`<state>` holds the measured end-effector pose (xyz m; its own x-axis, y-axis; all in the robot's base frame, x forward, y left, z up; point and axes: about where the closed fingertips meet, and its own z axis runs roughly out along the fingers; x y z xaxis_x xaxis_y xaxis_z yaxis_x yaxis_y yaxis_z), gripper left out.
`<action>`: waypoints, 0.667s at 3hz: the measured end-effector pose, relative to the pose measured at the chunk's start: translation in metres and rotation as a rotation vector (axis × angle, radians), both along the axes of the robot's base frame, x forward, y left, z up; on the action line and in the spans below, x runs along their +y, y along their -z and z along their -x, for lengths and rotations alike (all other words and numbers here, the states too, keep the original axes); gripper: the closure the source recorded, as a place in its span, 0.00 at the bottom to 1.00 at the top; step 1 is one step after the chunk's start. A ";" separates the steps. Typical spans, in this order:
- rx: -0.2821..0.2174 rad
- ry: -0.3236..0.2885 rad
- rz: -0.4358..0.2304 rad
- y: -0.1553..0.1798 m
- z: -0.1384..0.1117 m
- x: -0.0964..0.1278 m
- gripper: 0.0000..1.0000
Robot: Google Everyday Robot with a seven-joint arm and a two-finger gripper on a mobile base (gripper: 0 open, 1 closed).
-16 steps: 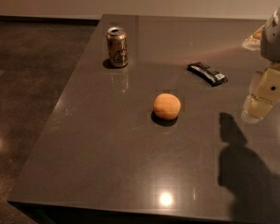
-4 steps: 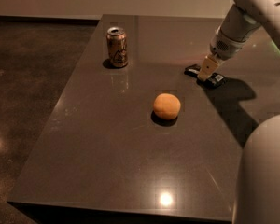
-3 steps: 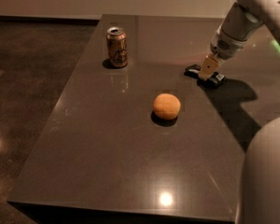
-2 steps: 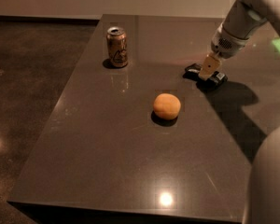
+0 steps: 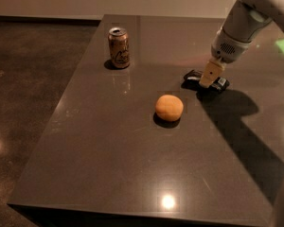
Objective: Move rxbar chocolate near orange
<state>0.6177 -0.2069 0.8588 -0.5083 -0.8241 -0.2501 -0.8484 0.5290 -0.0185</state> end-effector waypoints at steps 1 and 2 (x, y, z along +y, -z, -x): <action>0.040 -0.053 -0.001 0.010 0.022 0.013 1.00; 0.062 -0.078 -0.013 0.014 0.035 0.021 1.00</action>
Offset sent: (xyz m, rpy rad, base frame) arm -0.0533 0.0271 -0.0147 0.0237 0.0972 0.1068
